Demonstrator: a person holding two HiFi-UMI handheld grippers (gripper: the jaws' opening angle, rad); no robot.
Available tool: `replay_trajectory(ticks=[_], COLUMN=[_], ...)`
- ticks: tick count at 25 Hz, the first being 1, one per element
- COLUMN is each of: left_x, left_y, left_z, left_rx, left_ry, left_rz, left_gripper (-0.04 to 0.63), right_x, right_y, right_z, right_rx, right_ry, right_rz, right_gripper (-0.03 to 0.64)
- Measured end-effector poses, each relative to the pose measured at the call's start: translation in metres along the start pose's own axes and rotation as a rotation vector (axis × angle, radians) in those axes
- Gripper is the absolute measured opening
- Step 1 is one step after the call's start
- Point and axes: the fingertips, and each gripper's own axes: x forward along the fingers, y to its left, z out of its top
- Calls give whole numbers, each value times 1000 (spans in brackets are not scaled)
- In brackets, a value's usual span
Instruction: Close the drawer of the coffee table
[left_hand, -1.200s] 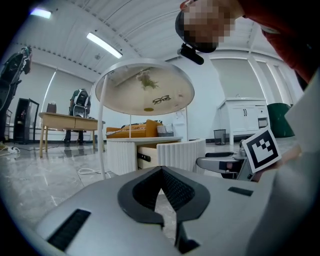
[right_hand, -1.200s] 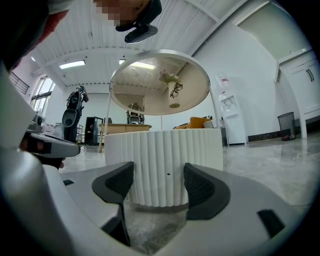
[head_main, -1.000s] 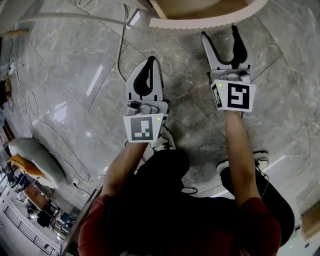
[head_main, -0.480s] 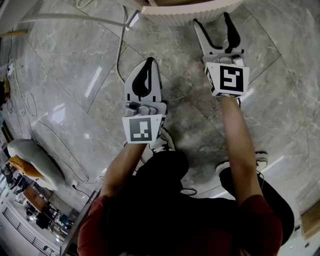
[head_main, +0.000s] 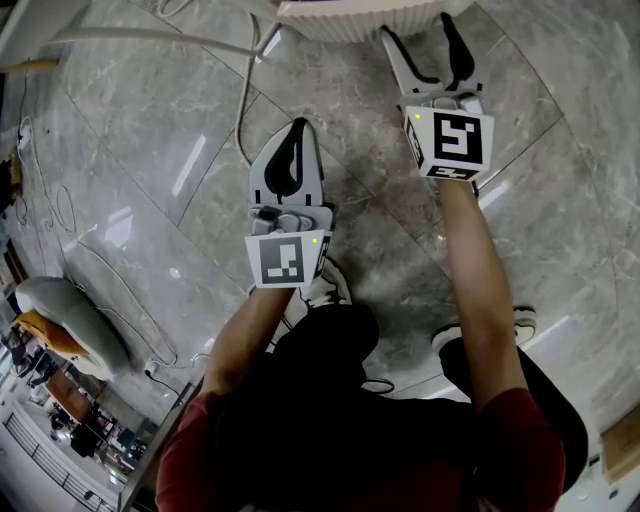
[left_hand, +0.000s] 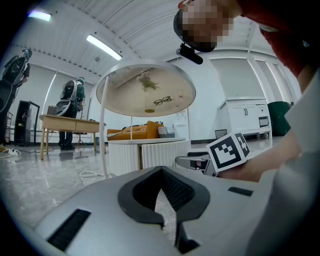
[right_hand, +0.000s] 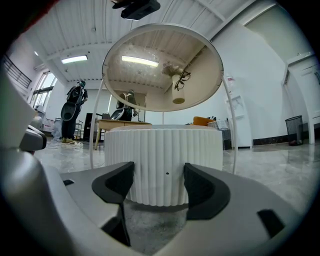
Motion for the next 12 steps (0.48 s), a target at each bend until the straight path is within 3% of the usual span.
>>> replay_trajectory(ticks=[12], left_x=[-2], left_y=[3], left_z=[-2], left_rx=[-2], left_ry=[-2], left_rz=[5], left_gripper=[12], right_x=[18], right_y=[1], right_z=[1], right_rx=[3], right_ry=[-6], right_rz=[1], right_gripper=[318])
